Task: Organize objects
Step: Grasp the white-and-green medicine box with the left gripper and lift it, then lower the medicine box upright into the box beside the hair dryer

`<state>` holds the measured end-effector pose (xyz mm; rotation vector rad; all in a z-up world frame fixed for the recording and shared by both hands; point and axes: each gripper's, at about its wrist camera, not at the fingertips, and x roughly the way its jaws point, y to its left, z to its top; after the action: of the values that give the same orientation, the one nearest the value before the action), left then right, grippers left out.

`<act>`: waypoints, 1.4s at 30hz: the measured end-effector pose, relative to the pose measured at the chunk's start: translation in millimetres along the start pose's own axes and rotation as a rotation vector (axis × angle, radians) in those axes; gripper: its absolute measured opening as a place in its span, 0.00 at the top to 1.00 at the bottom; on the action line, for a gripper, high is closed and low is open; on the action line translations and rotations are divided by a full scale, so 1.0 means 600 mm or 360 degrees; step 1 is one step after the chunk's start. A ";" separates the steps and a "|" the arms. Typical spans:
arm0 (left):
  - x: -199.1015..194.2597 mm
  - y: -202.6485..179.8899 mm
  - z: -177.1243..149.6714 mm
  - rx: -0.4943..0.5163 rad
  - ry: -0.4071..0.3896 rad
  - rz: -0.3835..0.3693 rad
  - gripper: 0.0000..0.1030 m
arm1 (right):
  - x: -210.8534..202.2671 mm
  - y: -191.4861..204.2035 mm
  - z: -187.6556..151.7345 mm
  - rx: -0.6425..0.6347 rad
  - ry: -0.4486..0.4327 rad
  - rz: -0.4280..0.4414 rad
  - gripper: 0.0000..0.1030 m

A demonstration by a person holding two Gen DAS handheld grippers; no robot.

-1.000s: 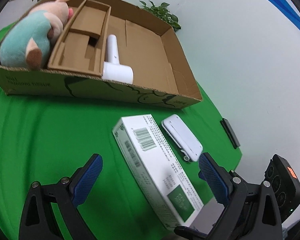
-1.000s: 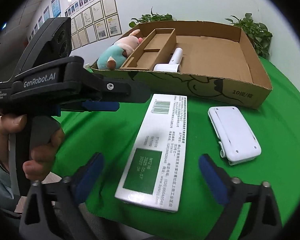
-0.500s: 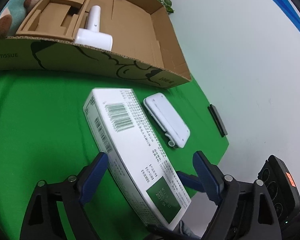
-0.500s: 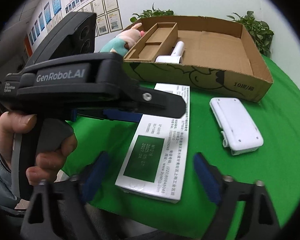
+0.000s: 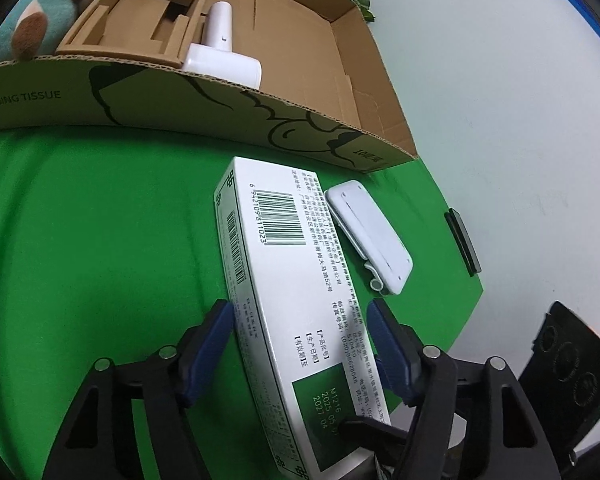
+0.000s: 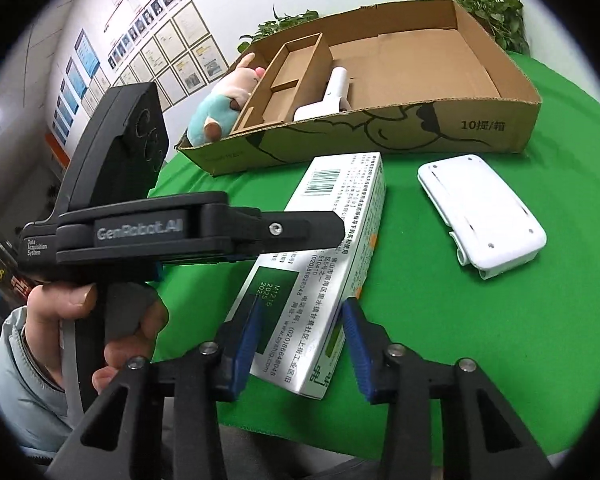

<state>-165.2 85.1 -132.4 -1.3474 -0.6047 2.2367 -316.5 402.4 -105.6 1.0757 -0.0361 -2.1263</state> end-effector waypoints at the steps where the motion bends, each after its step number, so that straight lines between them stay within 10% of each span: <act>1: 0.001 -0.001 -0.001 -0.0003 0.0009 -0.0006 0.36 | 0.000 0.007 0.001 -0.0023 0.0000 -0.0016 0.57; 6: -0.001 -0.010 -0.008 0.0012 0.0035 -0.0011 0.36 | 0.010 0.042 0.003 -0.0183 0.0020 -0.0153 0.27; 14: -0.005 -0.006 -0.013 -0.0013 0.0055 -0.0066 0.36 | 0.021 0.049 -0.008 -0.0280 0.0045 -0.0324 0.35; 25: -0.005 0.004 -0.015 -0.0053 0.0054 -0.0083 0.46 | 0.010 0.011 0.009 0.0103 0.0033 0.0044 0.39; 42: -0.077 -0.083 0.027 0.0254 -0.0154 -0.0046 0.60 | -0.012 0.039 0.044 -0.0021 -0.0133 -0.0068 0.42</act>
<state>-153.0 95.8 -64.4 -1.1510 -0.4638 2.2838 -318.4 382.2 -75.7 0.9878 -0.0390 -2.2062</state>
